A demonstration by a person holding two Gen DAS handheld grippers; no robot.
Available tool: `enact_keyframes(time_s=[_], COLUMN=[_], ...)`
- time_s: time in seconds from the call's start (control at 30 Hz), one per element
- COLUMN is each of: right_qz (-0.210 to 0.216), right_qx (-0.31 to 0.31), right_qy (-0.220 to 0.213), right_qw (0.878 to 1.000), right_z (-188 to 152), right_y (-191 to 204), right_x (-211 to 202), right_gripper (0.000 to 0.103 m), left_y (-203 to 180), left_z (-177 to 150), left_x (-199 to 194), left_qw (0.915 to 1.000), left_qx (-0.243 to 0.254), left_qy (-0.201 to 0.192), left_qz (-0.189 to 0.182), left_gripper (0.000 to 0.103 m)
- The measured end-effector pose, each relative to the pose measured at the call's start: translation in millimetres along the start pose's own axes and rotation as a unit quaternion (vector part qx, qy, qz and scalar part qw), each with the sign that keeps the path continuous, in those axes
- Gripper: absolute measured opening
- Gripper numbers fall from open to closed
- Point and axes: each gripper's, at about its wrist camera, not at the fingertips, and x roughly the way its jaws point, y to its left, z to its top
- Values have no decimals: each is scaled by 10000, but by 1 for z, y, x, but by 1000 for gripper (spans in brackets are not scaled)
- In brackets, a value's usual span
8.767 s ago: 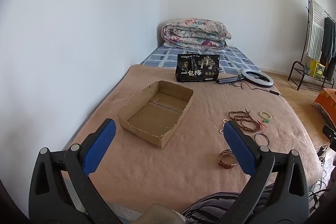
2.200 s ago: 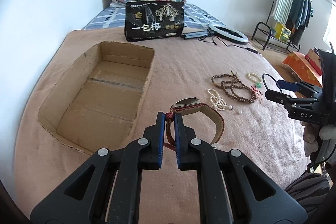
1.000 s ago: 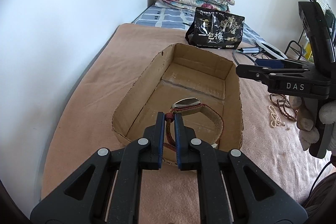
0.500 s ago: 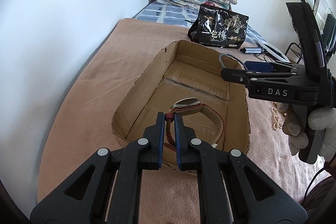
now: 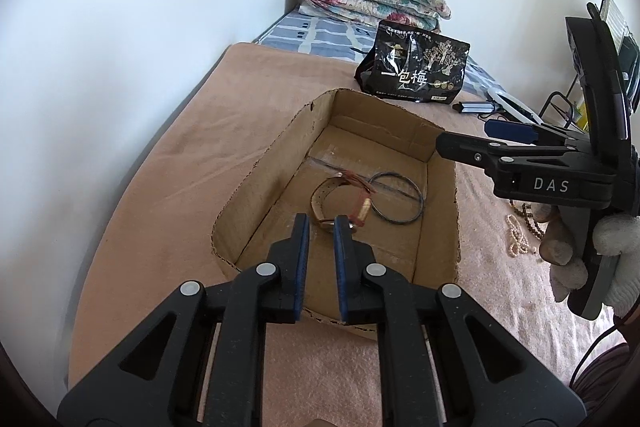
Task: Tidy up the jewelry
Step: 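Carry watch and bangle into the cardboard box and open both tools, then withdraw both tools from the box toward the pearl necklace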
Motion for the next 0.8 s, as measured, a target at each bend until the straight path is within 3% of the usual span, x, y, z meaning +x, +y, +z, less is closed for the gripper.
enact_keyframes(time_s=[0.4, 0.8], right_qz=[-124, -392], right_qx=[46, 304], right_qy=[-261, -450], right_qw=[9996, 9978], right_z=[-4, -34], right_y=[-17, -68], right_x=[-45, -101], right_gripper=[94, 94], left_y=[-18, -70], left_z=[-1, -5], left_x=[-20, -31], left_qw=[9996, 9971], left_qx=[84, 575], left_qy=[-181, -221], left_qz=[-221, -454], left_gripper=[9, 12])
